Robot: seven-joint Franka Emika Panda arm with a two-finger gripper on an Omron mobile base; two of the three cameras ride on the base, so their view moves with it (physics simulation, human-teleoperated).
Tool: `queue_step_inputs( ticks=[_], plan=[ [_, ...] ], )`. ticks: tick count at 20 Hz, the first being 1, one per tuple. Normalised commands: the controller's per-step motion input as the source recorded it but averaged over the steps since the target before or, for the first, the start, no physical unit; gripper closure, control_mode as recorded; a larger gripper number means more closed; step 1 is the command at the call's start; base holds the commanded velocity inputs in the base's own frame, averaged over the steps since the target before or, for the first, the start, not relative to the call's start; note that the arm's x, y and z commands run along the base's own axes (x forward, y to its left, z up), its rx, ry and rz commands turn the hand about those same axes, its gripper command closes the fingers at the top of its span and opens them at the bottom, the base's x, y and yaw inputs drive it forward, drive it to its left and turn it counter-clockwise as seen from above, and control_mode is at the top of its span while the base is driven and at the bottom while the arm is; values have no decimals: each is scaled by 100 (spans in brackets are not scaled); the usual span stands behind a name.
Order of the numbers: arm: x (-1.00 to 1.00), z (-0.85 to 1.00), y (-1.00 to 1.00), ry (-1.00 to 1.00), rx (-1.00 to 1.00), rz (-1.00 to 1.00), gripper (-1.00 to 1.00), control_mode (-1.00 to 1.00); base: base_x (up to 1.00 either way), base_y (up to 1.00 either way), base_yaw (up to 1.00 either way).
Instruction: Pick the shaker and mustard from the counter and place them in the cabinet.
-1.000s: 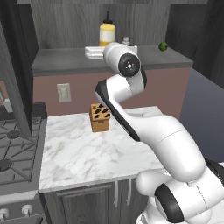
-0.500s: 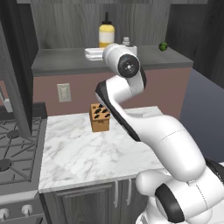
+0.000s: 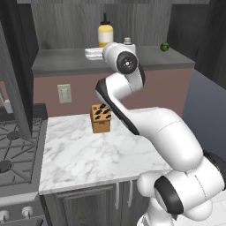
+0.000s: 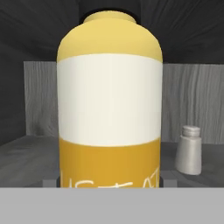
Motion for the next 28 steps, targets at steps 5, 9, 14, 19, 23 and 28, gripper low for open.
queue_step_inputs(
  ticks=[5,9,14,19,23,28],
  plan=[
    [23,-2,3,2,-7,0,100,-100,0,0,0],
    [13,-5,1,0,-6,0,100,-100,0,0,0],
    [3,-6,0,0,0,0,100,-100,0,0,0],
    [0,-5,-10,0,5,0,100,-100,0,0,0],
    [0,0,-3,-1,5,0,100,-100,0,0,0],
    [0,0,0,0,0,0,100,-100,0,0,0]
  ],
)
